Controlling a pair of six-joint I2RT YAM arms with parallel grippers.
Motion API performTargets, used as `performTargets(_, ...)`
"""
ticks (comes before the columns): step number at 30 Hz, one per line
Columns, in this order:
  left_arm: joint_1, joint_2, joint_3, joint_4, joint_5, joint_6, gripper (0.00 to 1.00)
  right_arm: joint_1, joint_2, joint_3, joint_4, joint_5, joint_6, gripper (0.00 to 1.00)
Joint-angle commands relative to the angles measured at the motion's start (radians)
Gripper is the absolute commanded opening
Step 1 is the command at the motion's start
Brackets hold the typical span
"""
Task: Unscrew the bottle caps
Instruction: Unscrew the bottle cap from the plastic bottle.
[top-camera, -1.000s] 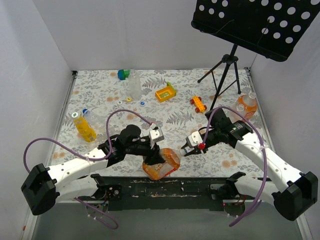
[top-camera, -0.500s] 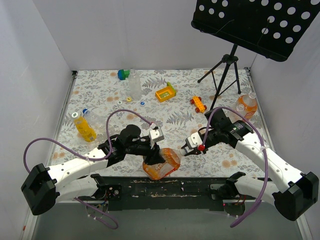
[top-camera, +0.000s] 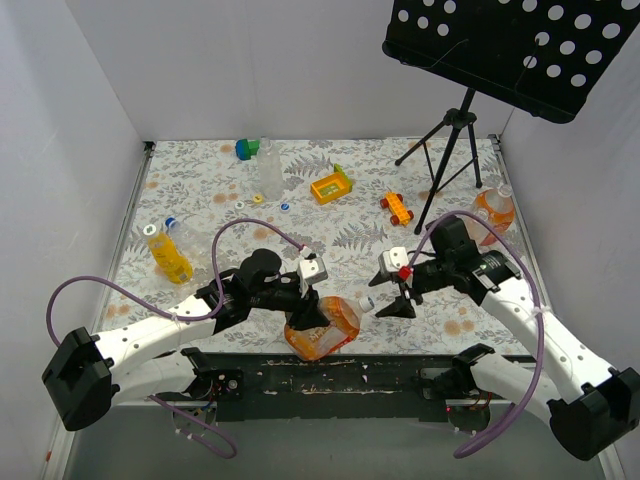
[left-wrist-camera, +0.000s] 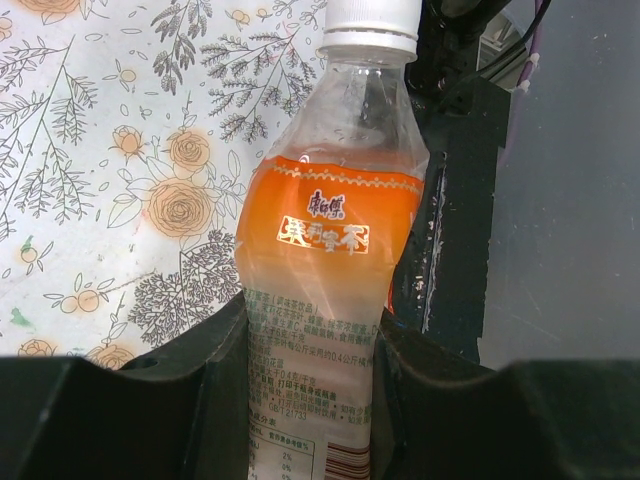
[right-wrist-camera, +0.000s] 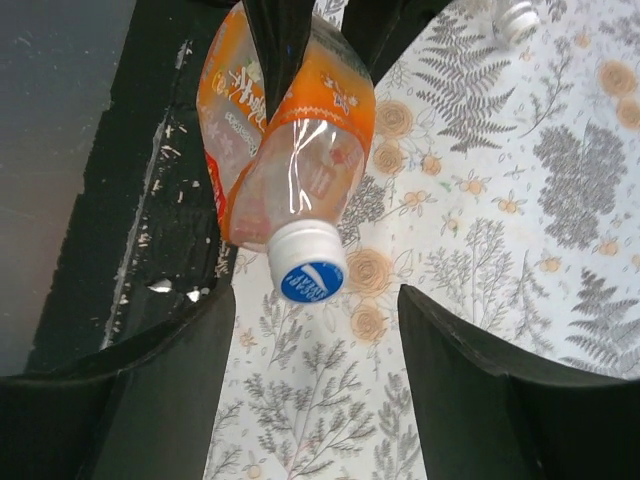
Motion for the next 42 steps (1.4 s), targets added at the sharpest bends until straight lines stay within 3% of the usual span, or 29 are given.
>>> performTargets(1,0.004,-0.032,0.032,-0.003,-0.007,0.007,0.00,-0.047,-0.065,-0.078,0.152,-0.080,0.322,0.73)
performTargets(4,0.004,-0.028,0.041,-0.004,-0.033,0.018,0.00,-0.076,-0.084,-0.146,0.373,-0.007,0.736,0.72)
performTargets(6,0.004,-0.022,0.053,-0.013,-0.045,0.026,0.00,-0.091,-0.072,-0.155,0.407,0.021,0.889,0.72)
performTargets(16,0.004,0.001,0.066,-0.018,-0.053,0.029,0.00,-0.094,-0.012,-0.187,0.479,-0.065,1.044,0.63)
performTargets(19,0.004,-0.002,0.066,-0.015,-0.054,0.027,0.00,-0.094,0.000,-0.183,0.476,-0.066,1.046,0.53)
performTargets(25,0.004,-0.005,0.057,-0.012,-0.051,0.024,0.00,-0.094,0.019,-0.174,0.479,-0.121,1.017,0.19)
performTargets(27,0.004,-0.012,0.054,-0.010,-0.048,0.024,0.00,-0.094,0.023,-0.166,0.467,-0.184,0.948,0.05)
performTargets(29,0.004,-0.021,0.049,-0.004,-0.027,0.023,0.00,-0.094,0.029,-0.142,0.406,-0.285,0.772,0.01)
performTargets(33,0.007,-0.070,0.009,0.062,0.056,0.006,0.00,-0.082,0.055,-0.008,-0.090,-0.353,-0.029,0.01)
performTargets(37,0.014,-0.078,-0.026,0.091,0.197,0.036,0.00,-0.009,0.121,0.121,-0.431,-0.127,-0.679,0.01)
performTargets(39,0.017,-0.062,-0.025,0.091,0.243,0.047,0.00,0.001,0.103,0.112,-0.345,-0.010,-0.769,0.01)
performTargets(42,0.018,-0.037,-0.003,0.079,0.234,0.053,0.00,0.011,0.071,0.081,-0.219,0.049,-0.757,0.01)
